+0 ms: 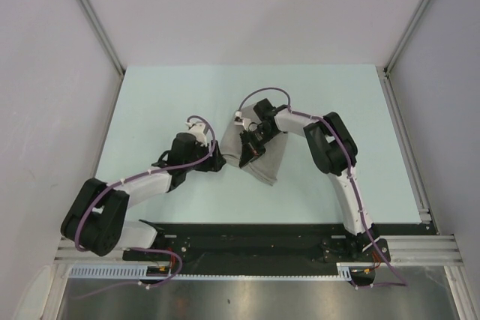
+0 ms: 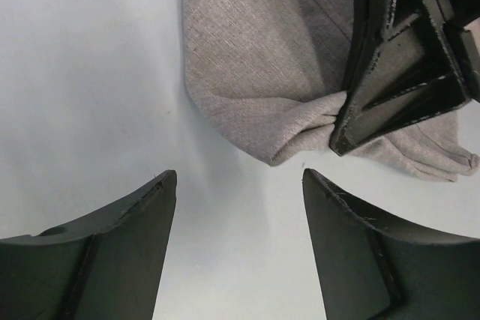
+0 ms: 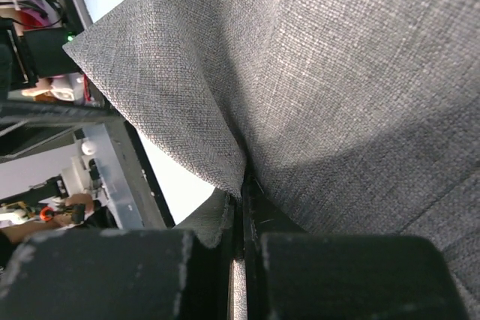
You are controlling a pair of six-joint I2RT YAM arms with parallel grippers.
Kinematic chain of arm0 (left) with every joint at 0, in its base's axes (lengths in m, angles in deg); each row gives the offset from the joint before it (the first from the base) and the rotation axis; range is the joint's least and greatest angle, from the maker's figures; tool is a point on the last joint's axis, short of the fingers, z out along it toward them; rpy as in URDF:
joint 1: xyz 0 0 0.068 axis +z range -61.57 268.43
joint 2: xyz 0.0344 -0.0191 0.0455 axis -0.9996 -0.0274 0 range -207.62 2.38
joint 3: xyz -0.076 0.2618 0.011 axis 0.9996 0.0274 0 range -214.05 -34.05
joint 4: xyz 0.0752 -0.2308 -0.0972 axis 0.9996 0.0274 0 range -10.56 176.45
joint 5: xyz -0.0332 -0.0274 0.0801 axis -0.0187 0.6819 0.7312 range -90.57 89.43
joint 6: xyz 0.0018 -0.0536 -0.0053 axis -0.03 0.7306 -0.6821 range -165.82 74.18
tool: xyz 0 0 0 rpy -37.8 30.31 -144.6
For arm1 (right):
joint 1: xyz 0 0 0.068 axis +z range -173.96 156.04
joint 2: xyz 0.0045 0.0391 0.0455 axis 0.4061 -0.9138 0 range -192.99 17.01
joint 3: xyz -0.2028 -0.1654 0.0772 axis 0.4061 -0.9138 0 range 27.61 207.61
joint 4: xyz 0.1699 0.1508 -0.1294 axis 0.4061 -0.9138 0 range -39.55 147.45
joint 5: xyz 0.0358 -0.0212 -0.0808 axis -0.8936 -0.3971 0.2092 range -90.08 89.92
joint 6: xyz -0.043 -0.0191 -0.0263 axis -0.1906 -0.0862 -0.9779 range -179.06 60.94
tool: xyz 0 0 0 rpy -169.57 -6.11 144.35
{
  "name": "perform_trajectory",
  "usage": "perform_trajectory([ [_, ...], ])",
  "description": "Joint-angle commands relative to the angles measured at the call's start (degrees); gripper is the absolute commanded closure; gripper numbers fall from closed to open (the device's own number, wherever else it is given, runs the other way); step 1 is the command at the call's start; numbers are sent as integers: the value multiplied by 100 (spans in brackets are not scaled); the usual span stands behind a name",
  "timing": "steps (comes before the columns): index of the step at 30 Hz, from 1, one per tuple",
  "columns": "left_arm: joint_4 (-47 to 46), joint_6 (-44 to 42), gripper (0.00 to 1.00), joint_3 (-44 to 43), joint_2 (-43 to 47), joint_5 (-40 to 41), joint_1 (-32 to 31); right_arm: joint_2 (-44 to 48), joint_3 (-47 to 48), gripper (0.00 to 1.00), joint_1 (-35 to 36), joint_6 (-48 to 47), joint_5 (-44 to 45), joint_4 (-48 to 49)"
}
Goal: Fold the napkin, place the utensils inside, and roll it up
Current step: Roll the napkin with the utensil
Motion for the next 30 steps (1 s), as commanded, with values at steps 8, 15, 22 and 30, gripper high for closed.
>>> perform_trajectory([
  [8, -973, -328, 36, -396, -456, -20, -49, -524, 234, 100, -63, -62, 89, -702],
  [15, -1395, -391, 38, -414, -781, -390, -67, -638, 313, 100, -98, -88, 72, -825],
  [22, -1545, -329, 53, -431, -957, -242, -76, -665, 313, 100, -142, -53, 89, -843],
  [30, -1326, -258, 81, -589, -1229, 22, -76, -551, 304, 94, -195, 87, 159, -720],
])
